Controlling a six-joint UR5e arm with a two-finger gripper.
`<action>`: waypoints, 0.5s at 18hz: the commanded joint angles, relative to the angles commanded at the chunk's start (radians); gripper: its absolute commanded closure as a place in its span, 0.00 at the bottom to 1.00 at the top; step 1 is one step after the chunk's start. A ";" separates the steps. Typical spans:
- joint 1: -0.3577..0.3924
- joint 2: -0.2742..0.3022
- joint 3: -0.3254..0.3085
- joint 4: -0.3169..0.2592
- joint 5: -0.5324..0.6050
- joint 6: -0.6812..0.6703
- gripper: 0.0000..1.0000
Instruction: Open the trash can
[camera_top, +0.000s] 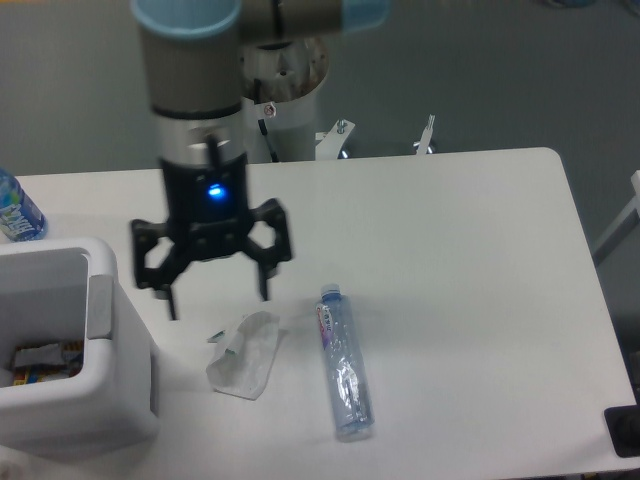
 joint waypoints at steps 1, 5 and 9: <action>0.008 0.003 -0.005 -0.006 0.040 0.002 0.00; 0.106 0.064 -0.034 -0.154 0.080 0.286 0.00; 0.184 0.106 -0.035 -0.290 0.091 0.607 0.00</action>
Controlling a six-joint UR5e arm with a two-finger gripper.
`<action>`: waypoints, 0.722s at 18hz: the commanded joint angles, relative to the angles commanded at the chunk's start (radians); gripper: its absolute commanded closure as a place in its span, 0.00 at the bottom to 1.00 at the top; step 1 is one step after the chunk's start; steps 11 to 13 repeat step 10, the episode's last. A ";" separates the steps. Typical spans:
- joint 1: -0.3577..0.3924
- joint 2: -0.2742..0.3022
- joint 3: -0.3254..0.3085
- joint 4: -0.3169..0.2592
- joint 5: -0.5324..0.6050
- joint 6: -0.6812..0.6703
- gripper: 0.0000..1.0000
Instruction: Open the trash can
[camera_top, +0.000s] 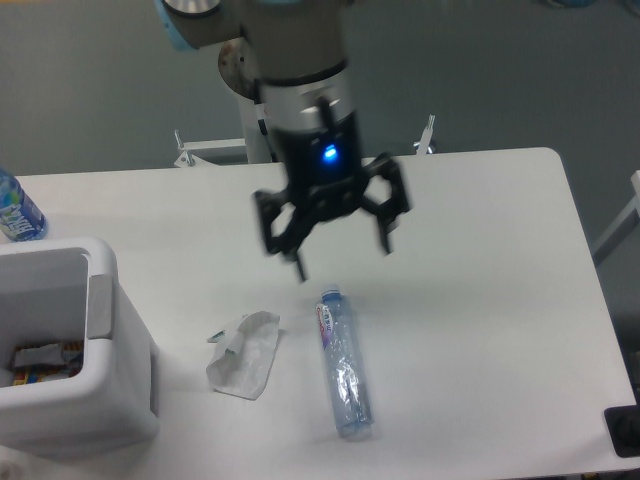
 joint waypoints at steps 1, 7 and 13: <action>0.015 0.009 -0.002 -0.034 0.000 0.061 0.00; 0.057 0.037 -0.035 -0.117 0.072 0.379 0.00; 0.060 0.037 -0.037 -0.117 0.077 0.380 0.00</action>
